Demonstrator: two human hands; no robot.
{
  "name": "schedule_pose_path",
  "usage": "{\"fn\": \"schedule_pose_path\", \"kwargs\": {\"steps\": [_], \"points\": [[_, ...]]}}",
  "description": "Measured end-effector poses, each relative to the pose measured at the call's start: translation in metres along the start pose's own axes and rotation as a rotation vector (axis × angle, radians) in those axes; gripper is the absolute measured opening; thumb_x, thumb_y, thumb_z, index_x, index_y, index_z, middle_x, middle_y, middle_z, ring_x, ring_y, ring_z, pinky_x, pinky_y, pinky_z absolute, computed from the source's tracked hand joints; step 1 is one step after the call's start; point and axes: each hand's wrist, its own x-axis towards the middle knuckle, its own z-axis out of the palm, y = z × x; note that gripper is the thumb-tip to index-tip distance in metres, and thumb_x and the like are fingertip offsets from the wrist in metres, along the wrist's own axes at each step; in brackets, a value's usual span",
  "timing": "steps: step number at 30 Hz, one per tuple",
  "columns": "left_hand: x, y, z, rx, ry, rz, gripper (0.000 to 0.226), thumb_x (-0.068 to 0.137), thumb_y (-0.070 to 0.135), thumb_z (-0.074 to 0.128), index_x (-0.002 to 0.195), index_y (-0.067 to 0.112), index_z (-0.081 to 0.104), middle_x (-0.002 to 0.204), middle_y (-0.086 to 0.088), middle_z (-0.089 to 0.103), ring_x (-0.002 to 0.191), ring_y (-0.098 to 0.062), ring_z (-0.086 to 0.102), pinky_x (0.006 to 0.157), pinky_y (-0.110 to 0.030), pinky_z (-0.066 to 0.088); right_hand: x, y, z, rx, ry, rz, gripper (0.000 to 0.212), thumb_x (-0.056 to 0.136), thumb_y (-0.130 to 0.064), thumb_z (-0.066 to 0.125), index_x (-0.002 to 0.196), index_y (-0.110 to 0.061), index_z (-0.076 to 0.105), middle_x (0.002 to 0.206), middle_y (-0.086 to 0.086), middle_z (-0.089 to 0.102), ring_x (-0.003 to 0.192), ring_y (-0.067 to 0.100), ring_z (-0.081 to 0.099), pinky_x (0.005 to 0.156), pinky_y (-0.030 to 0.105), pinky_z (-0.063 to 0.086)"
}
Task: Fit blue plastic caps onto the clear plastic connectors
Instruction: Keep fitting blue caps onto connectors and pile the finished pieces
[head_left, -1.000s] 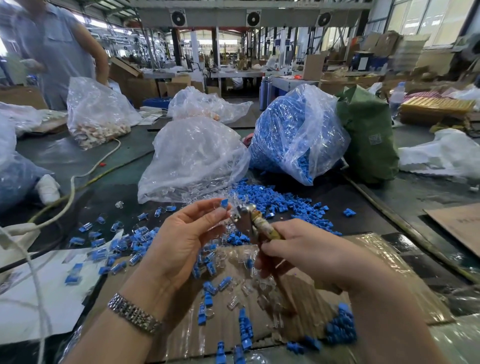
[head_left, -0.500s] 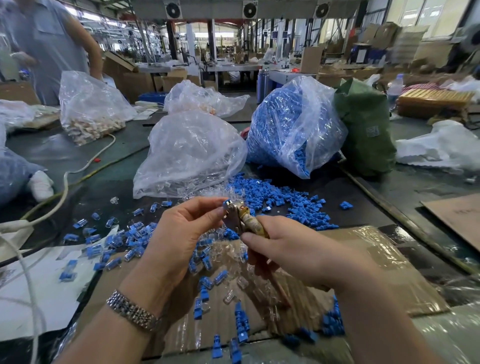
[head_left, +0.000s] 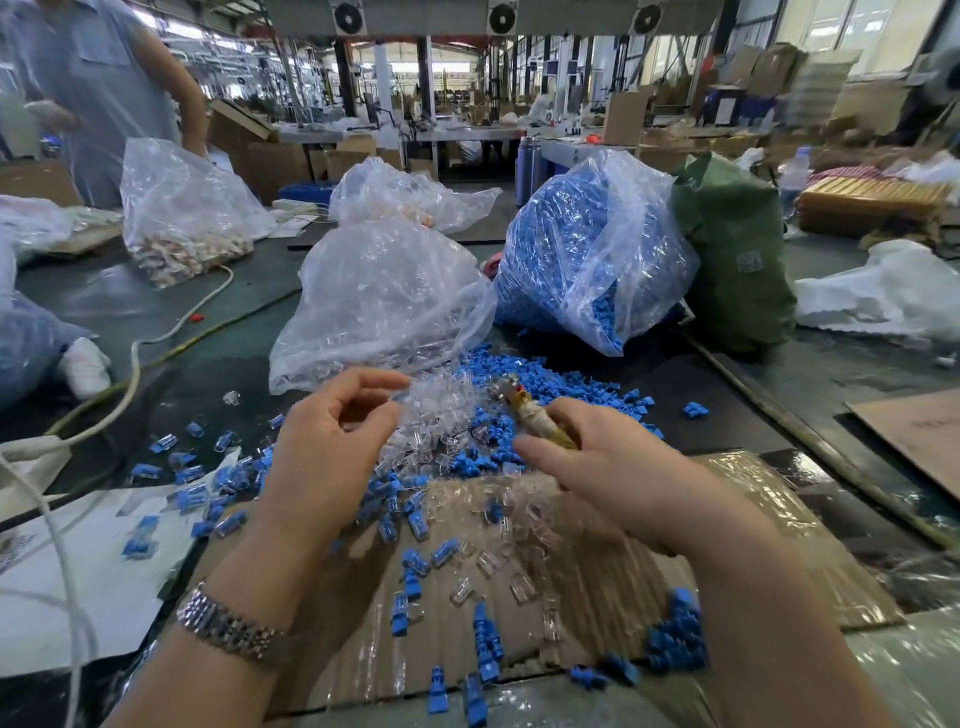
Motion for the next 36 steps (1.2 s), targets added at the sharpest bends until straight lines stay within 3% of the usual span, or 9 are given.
{"fn": "schedule_pose_path", "kwargs": {"steps": [2, 4, 6, 10, 13, 17, 21, 28, 36], "points": [[0.000, -0.002, -0.004, 0.318, 0.086, 0.002, 0.014, 0.091, 0.017, 0.065, 0.085, 0.029, 0.070, 0.084, 0.005, 0.066, 0.065, -0.007, 0.056, 0.058, -0.019, 0.045, 0.007, 0.009, 0.002, -0.169, 0.067, 0.092, 0.028, 0.095, -0.052, 0.060, 0.093, -0.025, 0.052, 0.091, -0.001, 0.060, 0.079, 0.019, 0.058, 0.065, 0.036, 0.045], [0.001, -0.004, -0.008, 0.729, 0.152, -0.016, 0.012, 0.090, 0.024, 0.063, 0.079, 0.026, 0.067, 0.088, 0.002, 0.057, 0.077, -0.015, 0.049, 0.074, -0.034, 0.038, 0.013, 0.017, 0.007, -0.314, 0.095, 0.182, 0.032, 0.094, -0.050, 0.061, 0.102, -0.021, 0.051, 0.107, 0.005, 0.056, 0.095, 0.025, 0.056, 0.078, 0.039, 0.048], [0.000, -0.003, -0.008, 0.968, 0.110, -0.049, 0.010, 0.090, 0.032, 0.060, 0.082, 0.030, 0.066, 0.091, 0.002, 0.047, 0.089, -0.016, 0.038, 0.086, -0.044, 0.035, 0.018, 0.022, 0.013, -0.396, 0.085, 0.269, 0.040, 0.095, -0.049, 0.060, 0.116, -0.017, 0.050, 0.122, 0.009, 0.050, 0.113, 0.031, 0.050, 0.094, 0.045, 0.047], [-0.006, -0.003, 0.008, 0.843, -0.057, 0.101, 0.003, 0.090, 0.038, 0.061, 0.093, 0.039, 0.063, 0.089, 0.014, 0.039, 0.094, -0.008, 0.033, 0.084, -0.037, 0.030, 0.022, 0.024, 0.019, -0.490, 0.055, 0.347, 0.056, 0.096, -0.053, 0.058, 0.132, -0.013, 0.046, 0.136, 0.014, 0.042, 0.128, 0.035, 0.041, 0.105, 0.051, 0.041], [-0.009, -0.009, 0.025, 0.876, -0.211, 0.162, 0.024, 0.094, 0.047, 0.055, 0.117, 0.046, 0.062, 0.100, 0.020, 0.040, 0.102, -0.003, 0.031, 0.086, -0.032, 0.022, 0.024, 0.026, 0.022, -0.500, 0.069, 0.357, 0.060, 0.096, -0.057, 0.056, 0.135, -0.012, 0.046, 0.139, 0.013, 0.038, 0.131, 0.035, 0.038, 0.107, 0.054, 0.039], [-0.006, -0.015, 0.038, 0.935, -0.269, 0.185, 0.042, 0.099, 0.050, 0.045, 0.141, 0.044, 0.049, 0.120, 0.021, 0.043, 0.121, -0.008, 0.034, 0.100, -0.038, 0.025, 0.032, 0.015, 0.028, -0.546, 0.210, 0.118, 0.049, 0.096, -0.056, 0.056, 0.131, -0.022, 0.052, 0.134, 0.003, 0.043, 0.130, 0.028, 0.036, 0.104, 0.056, 0.032], [-0.005, -0.020, 0.045, 0.974, -0.317, 0.190, 0.037, 0.099, 0.047, 0.048, 0.135, 0.041, 0.055, 0.124, 0.015, 0.048, 0.122, -0.014, 0.036, 0.098, -0.041, 0.026, 0.043, -0.005, 0.048, -0.571, 0.153, -0.160, 0.026, 0.100, -0.039, 0.057, 0.123, -0.030, 0.064, 0.126, -0.004, 0.053, 0.125, 0.023, 0.038, 0.098, 0.049, 0.028], [-0.004, -0.021, 0.047, 0.910, -0.284, 0.217, 0.024, 0.095, 0.044, 0.061, 0.118, 0.038, 0.065, 0.112, 0.016, 0.056, 0.115, -0.013, 0.046, 0.090, -0.038, 0.024, 0.052, -0.006, 0.050, -0.507, 0.081, -0.080, 0.015, 0.098, -0.037, 0.062, 0.109, -0.033, 0.071, 0.104, -0.004, 0.059, 0.118, 0.024, 0.045, 0.099, 0.048, 0.031], [-0.002, -0.018, 0.041, 0.866, -0.273, 0.171, 0.017, 0.095, 0.043, 0.063, 0.112, 0.043, 0.065, 0.112, 0.021, 0.064, 0.112, -0.007, 0.050, 0.095, -0.039, 0.026, 0.054, -0.002, 0.052, -0.540, 0.118, -0.085, 0.019, 0.098, -0.017, 0.056, 0.109, -0.024, 0.070, 0.106, 0.004, 0.065, 0.112, 0.028, 0.052, 0.098, 0.047, 0.040]]}}
